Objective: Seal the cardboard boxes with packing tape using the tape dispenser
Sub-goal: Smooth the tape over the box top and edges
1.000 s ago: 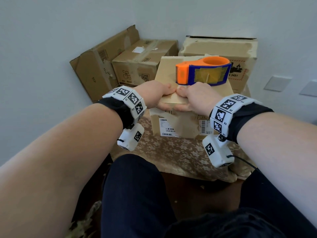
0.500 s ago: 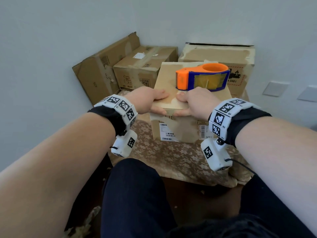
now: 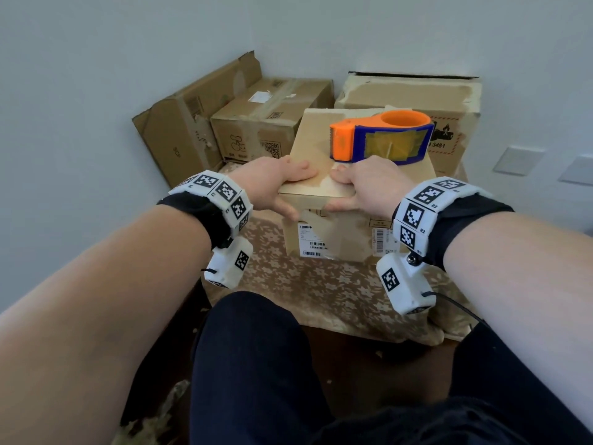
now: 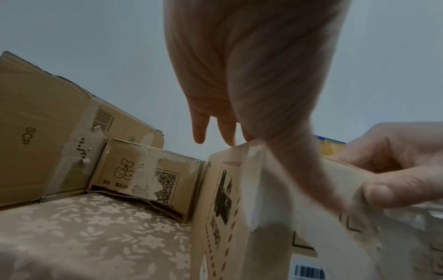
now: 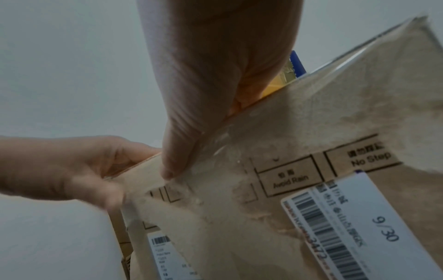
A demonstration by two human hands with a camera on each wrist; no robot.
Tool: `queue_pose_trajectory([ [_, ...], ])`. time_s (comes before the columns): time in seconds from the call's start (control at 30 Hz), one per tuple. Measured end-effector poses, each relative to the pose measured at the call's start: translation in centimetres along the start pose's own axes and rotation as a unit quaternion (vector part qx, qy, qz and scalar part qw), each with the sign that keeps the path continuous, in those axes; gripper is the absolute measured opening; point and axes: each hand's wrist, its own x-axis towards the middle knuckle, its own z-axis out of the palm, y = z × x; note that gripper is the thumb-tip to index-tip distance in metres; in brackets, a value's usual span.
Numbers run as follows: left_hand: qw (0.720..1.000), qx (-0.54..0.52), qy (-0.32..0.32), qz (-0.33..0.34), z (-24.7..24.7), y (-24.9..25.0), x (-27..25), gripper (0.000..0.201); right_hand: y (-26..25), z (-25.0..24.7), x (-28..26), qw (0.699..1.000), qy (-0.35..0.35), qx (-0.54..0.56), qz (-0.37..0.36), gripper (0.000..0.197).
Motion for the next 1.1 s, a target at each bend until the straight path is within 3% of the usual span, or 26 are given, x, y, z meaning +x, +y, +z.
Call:
queue_pose_trajectory([
  [0.17, 0.999, 0.0, -0.041, -0.006, -0.6, 0.5, 0.0, 0.072, 0.1, 0.2, 0.2, 1.0, 0.001, 0.001, -0.003, 0.062],
  [0.43, 0.993, 0.062, -0.097, -0.006, -0.8, -0.1, 1.5, 0.089, 0.1, 0.6, 0.6, 1.0, 0.005, -0.004, 0.005, 0.067],
  [0.63, 0.996, 0.061, -0.042, -0.054, -0.3, -0.9, 1.6, 0.096, 0.2, 0.0, 0.2, 0.999, -0.028, 0.02, -0.01, 0.075],
  [0.77, 0.99, 0.115, -0.004, -0.087, -1.0, 0.2, 1.0, 0.086, 1.4, -1.1, -0.4, 0.998, -0.032, 0.061, 0.0, 0.057],
  [0.97, 0.997, 0.067, -0.02, -0.042, -2.1, 2.6, 2.0, 0.078, 4.3, -1.0, -3.0, 0.993, 0.056, 0.092, 0.055, 0.051],
  [1.1, 0.998, -0.006, 0.067, 0.019, -1.0, 4.9, 2.8, 0.054, 4.7, -0.3, -3.8, 0.995, 0.052, 0.077, 0.041, 0.05],
])
